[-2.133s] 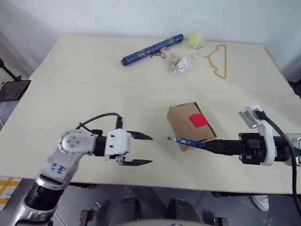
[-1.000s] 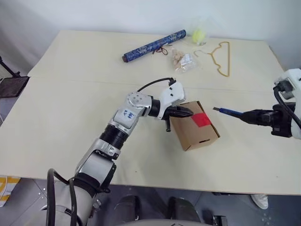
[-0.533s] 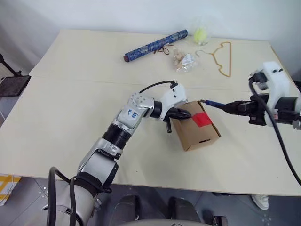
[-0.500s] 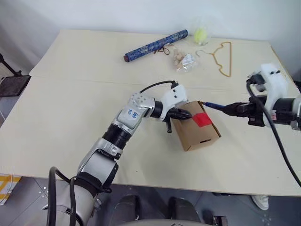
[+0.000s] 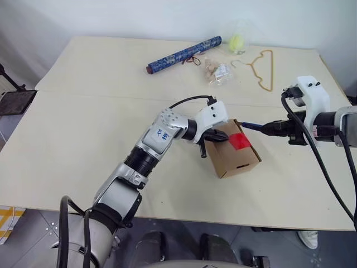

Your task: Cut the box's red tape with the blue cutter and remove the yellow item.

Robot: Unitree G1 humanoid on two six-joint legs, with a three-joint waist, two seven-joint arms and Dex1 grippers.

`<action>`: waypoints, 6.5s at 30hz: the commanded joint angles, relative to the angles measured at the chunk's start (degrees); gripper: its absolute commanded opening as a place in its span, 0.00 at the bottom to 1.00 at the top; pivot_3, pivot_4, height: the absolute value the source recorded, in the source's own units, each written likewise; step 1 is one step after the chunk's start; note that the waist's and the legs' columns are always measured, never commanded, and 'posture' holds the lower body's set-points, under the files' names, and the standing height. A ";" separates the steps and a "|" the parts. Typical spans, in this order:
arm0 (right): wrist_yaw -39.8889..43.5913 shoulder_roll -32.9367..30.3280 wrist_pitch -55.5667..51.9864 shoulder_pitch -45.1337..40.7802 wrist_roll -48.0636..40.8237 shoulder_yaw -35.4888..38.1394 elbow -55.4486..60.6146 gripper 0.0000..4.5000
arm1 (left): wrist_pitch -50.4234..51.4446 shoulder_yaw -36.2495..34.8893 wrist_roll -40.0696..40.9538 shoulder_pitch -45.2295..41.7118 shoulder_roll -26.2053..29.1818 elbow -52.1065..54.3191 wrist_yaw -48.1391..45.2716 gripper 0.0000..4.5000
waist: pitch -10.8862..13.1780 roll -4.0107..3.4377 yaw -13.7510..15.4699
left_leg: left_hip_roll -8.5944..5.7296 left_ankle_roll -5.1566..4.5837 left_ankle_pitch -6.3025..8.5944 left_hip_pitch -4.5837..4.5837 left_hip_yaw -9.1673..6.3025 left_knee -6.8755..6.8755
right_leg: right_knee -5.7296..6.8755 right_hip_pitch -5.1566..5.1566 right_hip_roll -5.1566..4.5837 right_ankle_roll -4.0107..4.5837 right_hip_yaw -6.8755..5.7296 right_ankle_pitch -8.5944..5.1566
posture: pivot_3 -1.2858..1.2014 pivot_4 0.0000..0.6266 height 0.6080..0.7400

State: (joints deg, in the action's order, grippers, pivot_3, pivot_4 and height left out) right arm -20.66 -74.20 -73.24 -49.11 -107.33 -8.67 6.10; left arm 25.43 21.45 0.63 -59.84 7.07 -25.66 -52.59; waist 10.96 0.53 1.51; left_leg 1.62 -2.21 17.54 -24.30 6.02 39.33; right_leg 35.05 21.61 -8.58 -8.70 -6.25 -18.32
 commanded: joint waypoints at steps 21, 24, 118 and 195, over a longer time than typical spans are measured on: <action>3.12 0.81 -0.21 -0.26 0.22 6.05 -2.48 0.04 | -0.52 0.72 -0.78 0.81 -0.20 1.67 -0.73 0.00 | 0.00 0.00 0.03 | -0.01 0.00 0.00 0.01 0.02 0.00 | 0.03 0.00 0.00 -0.04 -0.01 0.04 | 0.52 0.24 1.00; 2.98 1.49 0.01 0.65 1.14 5.70 -1.56 0.04 | -0.77 0.64 -0.84 0.67 -0.02 1.57 -0.85 0.00 | 0.00 0.00 0.02 | 0.00 0.00 0.00 0.01 0.02 0.00 | 0.03 0.01 0.00 -0.04 -0.01 0.04 | 0.52 0.24 1.00; 54.63 35.79 63.43 39.96 79.43 32.01 -18.25 0.54 | -19.34 -29.36 16.93 21.52 21.76 2.21 -8.08 0.00 | -0.03 -0.06 -1.33 | 0.00 0.03 -0.05 0.21 0.20 0.56 | 0.76 0.02 0.02 -0.19 0.14 0.18 | 0.52 0.24 1.00; 57.84 31.65 -18.40 20.79 64.01 26.64 19.33 0.91 | 9.29 -13.12 22.89 23.51 20.95 35.16 -3.61 0.00 | -0.08 -0.34 -0.80 | 0.03 0.10 -0.06 0.23 0.06 0.40 | 0.72 0.01 -0.05 0.01 0.16 0.16 | 0.52 0.24 1.00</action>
State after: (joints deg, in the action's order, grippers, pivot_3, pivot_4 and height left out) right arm 39.28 -44.04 -86.32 -27.33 -40.25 16.34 25.89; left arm 36.65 6.37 24.96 -35.95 29.07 10.04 -57.41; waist 10.89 0.19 0.71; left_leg 1.66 -2.12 17.48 -24.08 6.07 39.73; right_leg 35.77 21.63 -8.60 -8.69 -6.10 -18.17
